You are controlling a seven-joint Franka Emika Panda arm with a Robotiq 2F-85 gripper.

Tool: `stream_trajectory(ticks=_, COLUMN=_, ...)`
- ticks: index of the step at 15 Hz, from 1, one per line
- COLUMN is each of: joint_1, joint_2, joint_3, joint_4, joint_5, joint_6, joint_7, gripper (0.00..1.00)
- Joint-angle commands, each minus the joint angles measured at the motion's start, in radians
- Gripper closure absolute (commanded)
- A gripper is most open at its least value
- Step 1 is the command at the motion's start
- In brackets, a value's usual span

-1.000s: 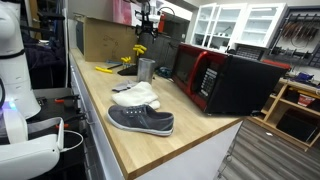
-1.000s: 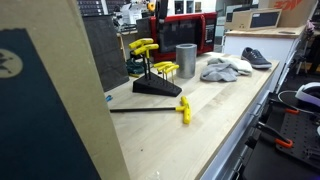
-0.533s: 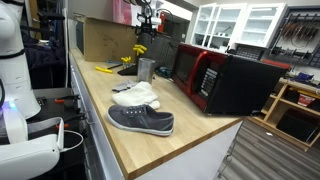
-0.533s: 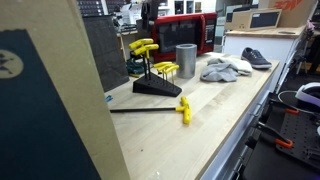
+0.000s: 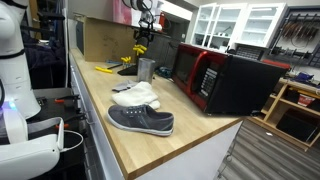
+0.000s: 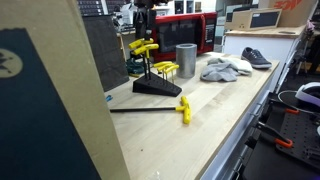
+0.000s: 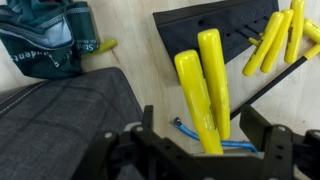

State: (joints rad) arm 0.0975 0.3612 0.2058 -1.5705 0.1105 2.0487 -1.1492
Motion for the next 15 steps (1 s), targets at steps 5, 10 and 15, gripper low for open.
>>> stream_trajectory(ticks=5, joint_1=-0.007, joint_2=0.009, joint_3=0.007, joint_4=0.060, joint_5=-0.018, joint_6=-0.030, joint_7=-0.077, gripper=0.73)
stream_trajectory(ticks=10, joint_1=0.003, joint_2=0.012, joint_3=0.019, joint_4=0.071, joint_5=-0.019, joint_6=-0.070, joint_7=-0.080, gripper=0.58)
stream_trajectory(ticks=15, joint_1=0.003, joint_2=0.002, joint_3=0.023, joint_4=0.072, joint_5=-0.028, joint_6=-0.124, joint_7=-0.117, gripper=0.31)
